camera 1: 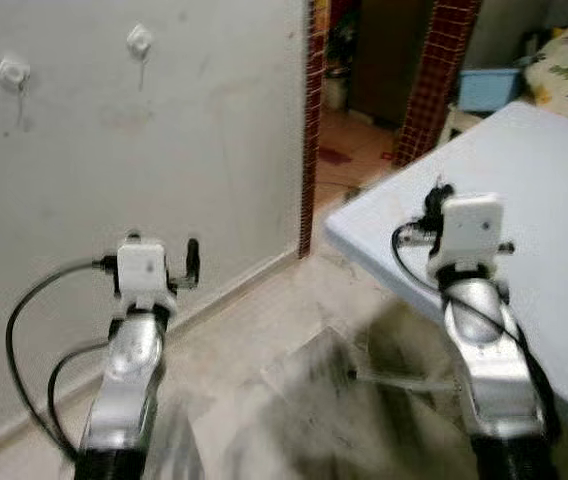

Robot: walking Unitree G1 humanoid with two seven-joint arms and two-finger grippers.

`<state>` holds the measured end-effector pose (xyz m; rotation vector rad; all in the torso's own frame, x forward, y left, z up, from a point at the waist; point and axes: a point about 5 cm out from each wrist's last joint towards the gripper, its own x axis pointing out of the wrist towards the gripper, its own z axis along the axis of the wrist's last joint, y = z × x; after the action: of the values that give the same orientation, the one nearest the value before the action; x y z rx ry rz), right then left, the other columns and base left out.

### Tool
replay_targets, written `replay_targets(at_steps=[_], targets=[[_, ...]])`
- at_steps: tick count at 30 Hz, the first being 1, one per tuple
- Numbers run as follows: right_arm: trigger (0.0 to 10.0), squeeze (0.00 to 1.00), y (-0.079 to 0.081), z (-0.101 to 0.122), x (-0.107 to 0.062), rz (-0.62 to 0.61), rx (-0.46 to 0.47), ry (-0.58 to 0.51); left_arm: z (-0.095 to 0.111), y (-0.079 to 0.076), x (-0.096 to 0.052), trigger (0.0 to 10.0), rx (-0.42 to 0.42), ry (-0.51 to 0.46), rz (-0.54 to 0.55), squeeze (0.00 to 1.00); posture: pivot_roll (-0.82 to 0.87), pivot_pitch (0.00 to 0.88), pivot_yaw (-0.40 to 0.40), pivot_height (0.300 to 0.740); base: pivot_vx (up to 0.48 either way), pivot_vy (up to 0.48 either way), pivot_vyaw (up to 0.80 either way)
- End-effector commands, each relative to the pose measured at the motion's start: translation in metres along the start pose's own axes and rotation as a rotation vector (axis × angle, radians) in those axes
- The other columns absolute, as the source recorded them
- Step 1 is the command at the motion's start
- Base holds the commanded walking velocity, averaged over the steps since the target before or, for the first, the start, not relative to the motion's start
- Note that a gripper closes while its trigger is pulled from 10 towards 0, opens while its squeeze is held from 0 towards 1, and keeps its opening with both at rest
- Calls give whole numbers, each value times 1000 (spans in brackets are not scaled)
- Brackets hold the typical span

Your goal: Hang keys on a hook

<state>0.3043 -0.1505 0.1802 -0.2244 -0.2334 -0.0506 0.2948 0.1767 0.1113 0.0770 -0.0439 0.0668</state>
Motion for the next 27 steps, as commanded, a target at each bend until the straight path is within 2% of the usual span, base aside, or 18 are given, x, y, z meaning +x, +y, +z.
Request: replay_targets(at_steps=[1,15,27], targets=[[10000,0,-4,0,1,-8,0,2,1,-3,0,10000,7,-3,-7,0,-53,6,19,740,0,0,800],[10000,0,6,3,5,56,26,-5,-2,2,-1,10000,88,6,66,0,-52,8,16,740,0,0,800],[10000,0,19,8,6,142,54,-32,-5,2,-1,10000,66,18,66,0,-55,15,14,740,0,0,800]])
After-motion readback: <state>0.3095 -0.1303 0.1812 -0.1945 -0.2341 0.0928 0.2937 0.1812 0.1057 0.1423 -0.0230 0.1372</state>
